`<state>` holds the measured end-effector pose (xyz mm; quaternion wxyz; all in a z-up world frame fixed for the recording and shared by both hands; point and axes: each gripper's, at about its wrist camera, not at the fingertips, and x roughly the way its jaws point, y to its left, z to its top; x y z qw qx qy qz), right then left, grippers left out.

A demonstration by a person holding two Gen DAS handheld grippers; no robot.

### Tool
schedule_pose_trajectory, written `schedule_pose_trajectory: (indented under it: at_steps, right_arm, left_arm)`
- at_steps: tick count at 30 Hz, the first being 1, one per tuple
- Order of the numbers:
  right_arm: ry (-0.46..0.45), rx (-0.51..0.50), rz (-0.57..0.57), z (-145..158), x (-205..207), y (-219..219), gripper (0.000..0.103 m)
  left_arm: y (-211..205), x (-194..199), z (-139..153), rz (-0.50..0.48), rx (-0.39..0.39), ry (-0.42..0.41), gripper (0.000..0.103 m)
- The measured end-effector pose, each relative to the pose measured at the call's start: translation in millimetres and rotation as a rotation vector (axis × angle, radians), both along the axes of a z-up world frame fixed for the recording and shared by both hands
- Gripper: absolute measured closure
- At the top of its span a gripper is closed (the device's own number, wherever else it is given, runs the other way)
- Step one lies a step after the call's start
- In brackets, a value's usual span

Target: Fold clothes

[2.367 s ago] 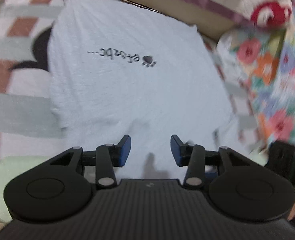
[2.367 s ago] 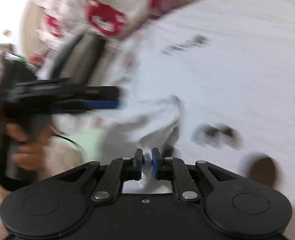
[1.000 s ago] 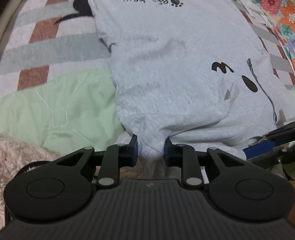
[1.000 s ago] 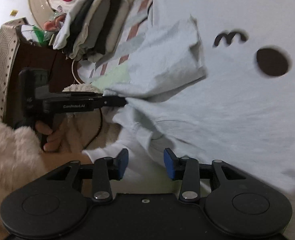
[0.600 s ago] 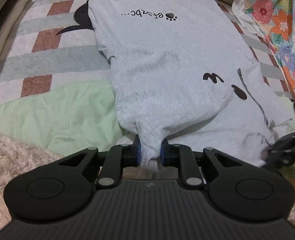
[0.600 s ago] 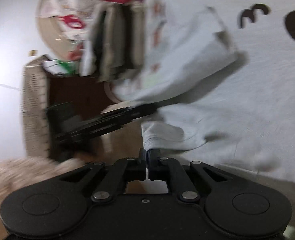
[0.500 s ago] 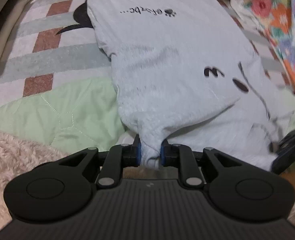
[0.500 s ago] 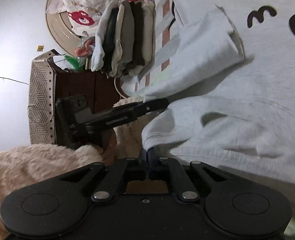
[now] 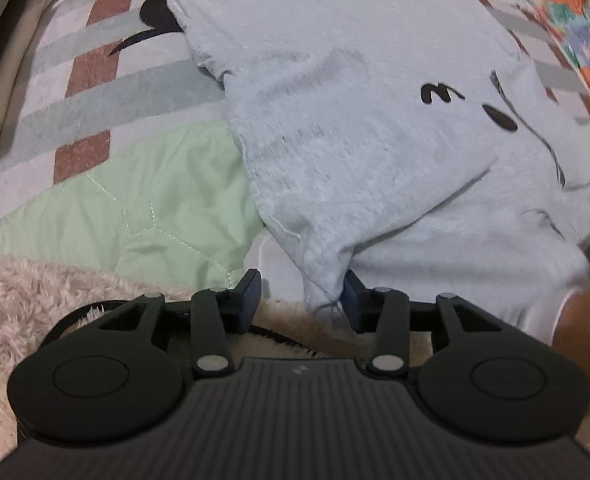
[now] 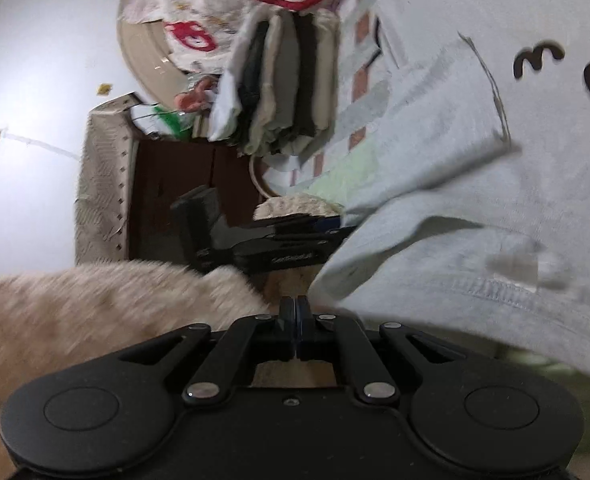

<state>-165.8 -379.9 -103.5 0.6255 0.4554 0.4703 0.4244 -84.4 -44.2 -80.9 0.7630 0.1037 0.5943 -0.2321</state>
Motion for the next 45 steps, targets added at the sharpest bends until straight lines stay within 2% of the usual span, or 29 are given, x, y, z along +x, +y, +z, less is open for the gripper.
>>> schedule_pose_trajectory:
  at_steps: [1,2,3,4,7,10,11,12,13,14,17,20,23,25,26,27,28,29,30,31,34,36,38,41,45]
  right_arm:
    - [-0.035,-0.01,-0.038,6,-5,-22,0.093]
    - [-0.064,-0.048,-0.106,11,-14,-47,0.086]
    - [-0.076,-0.119,-0.19,15,-25,-74,0.073]
    - [-0.071,-0.209,-0.274,18,-37,-98,0.071]
    - [0.0,-0.43,-0.495,12,-74,-150,0.07]
    - [0.088,-0.525,-0.664,-4,-101,-174,0.059]
    - [0.105,-0.547,-0.702,-9,-107,-178,0.057]
    - [0.113,-0.565,-0.728,-13,-112,-179,0.056]
    - [0.123,-0.572,-0.748,-17,-115,-180,0.055]
    - [0.137,-0.568,-0.764,-21,-118,-181,0.055]
    - [0.165,-0.554,-0.836,-28,-126,-180,0.055]
    - [0.155,-0.541,-0.861,-35,-125,-185,0.052]
    - [0.131,-0.565,-0.924,-41,-119,-184,0.039]
    - [0.132,-0.566,-0.965,-45,-115,-182,0.038]
    - [0.129,-0.552,-0.963,-47,-113,-180,0.037]
    - [0.127,-0.539,-0.962,-48,-111,-179,0.037]
    - [0.124,-0.526,-0.96,-50,-109,-177,0.038]
    - [0.122,-0.513,-0.959,-52,-107,-176,0.056]
    - [0.089,-0.526,-0.954,-47,-107,-173,0.091]
    - [0.028,-0.562,-0.945,-37,-110,-170,0.092]
    - [-0.139,-0.679,-0.914,-7,-118,-158,0.093]
    - [-0.19,-0.777,-0.892,6,-122,-145,0.093]
    - [-0.192,-0.825,-0.885,2,-121,-137,0.093]
    - [-0.139,-0.789,-0.907,-15,-115,-141,0.093]
    - [-0.167,-0.781,-0.914,-15,-115,-144,0.093]
  left_arm:
    - [0,-1,0,-0.005,0.001,-0.001,0.061]
    - [-1,-2,0,-0.01,0.002,-0.003,0.061]
    - [-1,-1,-1,-0.004,-0.001,0.001,0.06]
    - [-1,1,-2,0.002,-0.003,0.005,0.06]
    - [-6,3,-6,0.001,0.005,0.015,0.058]
    - [-10,4,-7,-0.004,0.021,0.014,0.058]
    - [-11,4,-7,-0.007,0.026,0.013,0.062]
    - [-13,3,-6,-0.017,0.036,0.011,0.081]
    - [-16,2,-4,-0.032,0.038,0.001,0.092]
    - [-19,-1,-1,-0.047,0.033,-0.024,0.095]
    - [-27,-11,11,-0.082,0.065,-0.124,0.096]
    - [-24,-15,19,-0.062,0.088,-0.206,0.096]
    - [-25,-14,12,-0.044,0.088,-0.186,0.095]
    - [-26,-14,7,-0.032,0.088,-0.173,0.091]
    - [-26,-13,5,-0.026,0.088,-0.166,0.085]
    - [-26,-13,2,-0.019,0.088,-0.159,0.076]
    - [-26,-13,0,-0.013,0.088,-0.152,0.074]
    - [-27,-12,-3,-0.007,0.088,-0.146,0.074]
    - [-27,-12,-4,-0.005,0.094,-0.148,0.088]
    - [-27,-11,-5,-0.002,0.1,-0.15,0.098]
    - [-26,-24,13,-0.04,0.117,-0.261,0.097]
    - [-22,-30,21,-0.03,0.114,-0.299,0.097]
    - [-20,-34,26,-0.021,0.109,-0.318,0.097]
    - [-20,-35,20,-0.013,0.128,-0.322,0.097]
    - [-17,-43,24,0.025,0.141,-0.36,0.097]
